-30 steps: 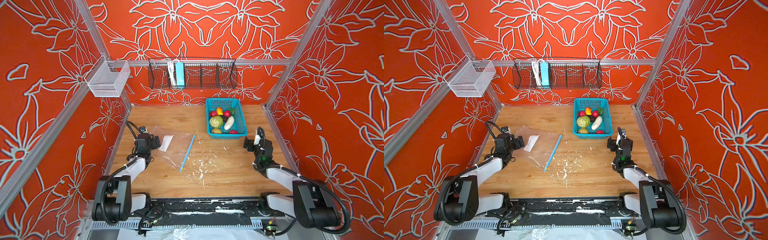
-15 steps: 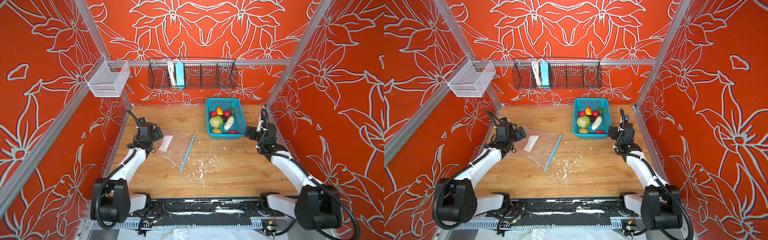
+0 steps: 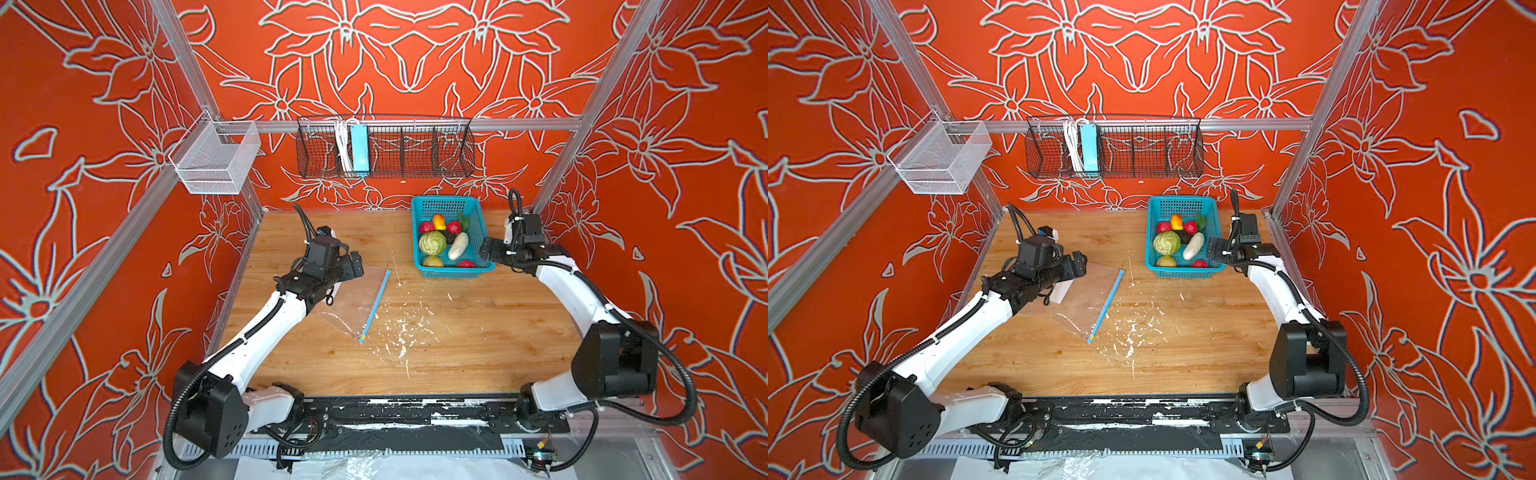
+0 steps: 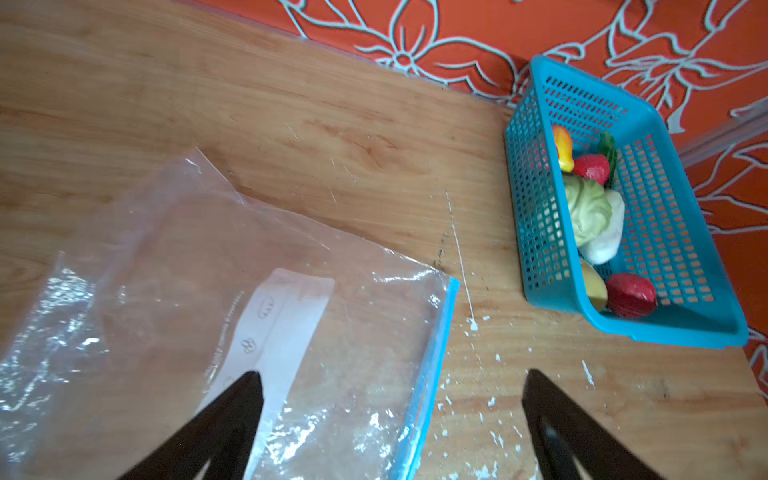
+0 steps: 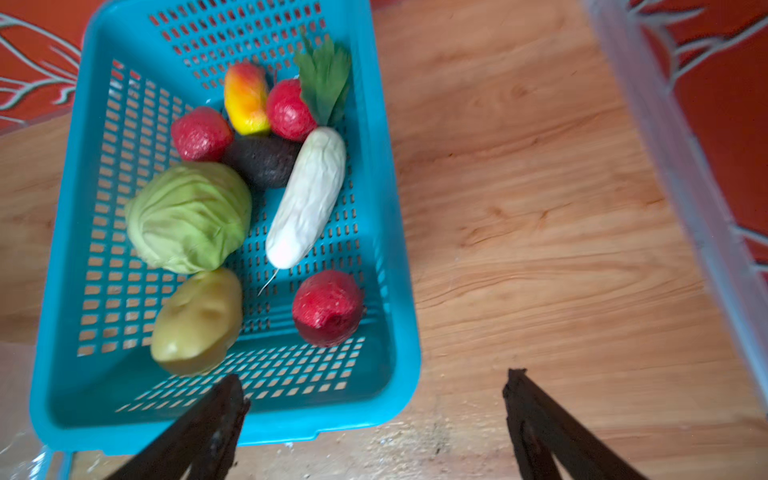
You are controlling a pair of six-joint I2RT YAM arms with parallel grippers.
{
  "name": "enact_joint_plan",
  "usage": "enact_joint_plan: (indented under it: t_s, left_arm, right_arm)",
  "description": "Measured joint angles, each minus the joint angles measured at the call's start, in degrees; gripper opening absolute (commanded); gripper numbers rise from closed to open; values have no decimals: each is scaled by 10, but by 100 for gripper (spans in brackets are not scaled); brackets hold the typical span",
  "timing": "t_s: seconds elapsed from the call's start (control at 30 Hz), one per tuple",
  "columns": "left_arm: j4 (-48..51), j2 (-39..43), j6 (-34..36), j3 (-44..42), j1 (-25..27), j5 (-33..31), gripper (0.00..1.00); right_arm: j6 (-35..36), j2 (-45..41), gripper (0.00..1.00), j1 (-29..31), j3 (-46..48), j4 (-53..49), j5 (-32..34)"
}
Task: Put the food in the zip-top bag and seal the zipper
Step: 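Move the left gripper to the bag zipper while the right reaches over the basket, then pinch the bag's upper zipper edge with the left gripper and lift it open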
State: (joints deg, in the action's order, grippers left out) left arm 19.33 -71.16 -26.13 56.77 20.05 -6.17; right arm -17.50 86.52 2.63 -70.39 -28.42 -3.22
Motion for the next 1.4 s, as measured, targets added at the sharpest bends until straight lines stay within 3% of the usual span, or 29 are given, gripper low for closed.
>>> enact_joint_plan:
  t_s: [0.27, 0.5, 0.7, 0.87, 1.27, 1.4]
  left_arm:
    - [27, -17, -14, -19, 71, -5, 97]
    - [64, -127, -23, 20, 125, -25, 97]
    - [111, -205, -19, 69, 178, -83, 98]
    - [131, -243, -5, 103, 189, -106, 99]
    - [172, -325, 9, 133, 189, -130, 77]
    - [178, -342, 5, 137, 189, -130, 74]
  right_arm:
    - [-23, 64, 98, 20, -76, -51, -34]
    - [-26, 88, 98, 54, -126, -75, -48]
    - [-19, 113, 98, 61, -181, -97, -50]
    - [-12, 116, 98, 61, -189, -105, -58]
    - [1, 128, 98, 61, -235, -132, -63]
    - [4, 129, 98, 61, -235, -136, -73]
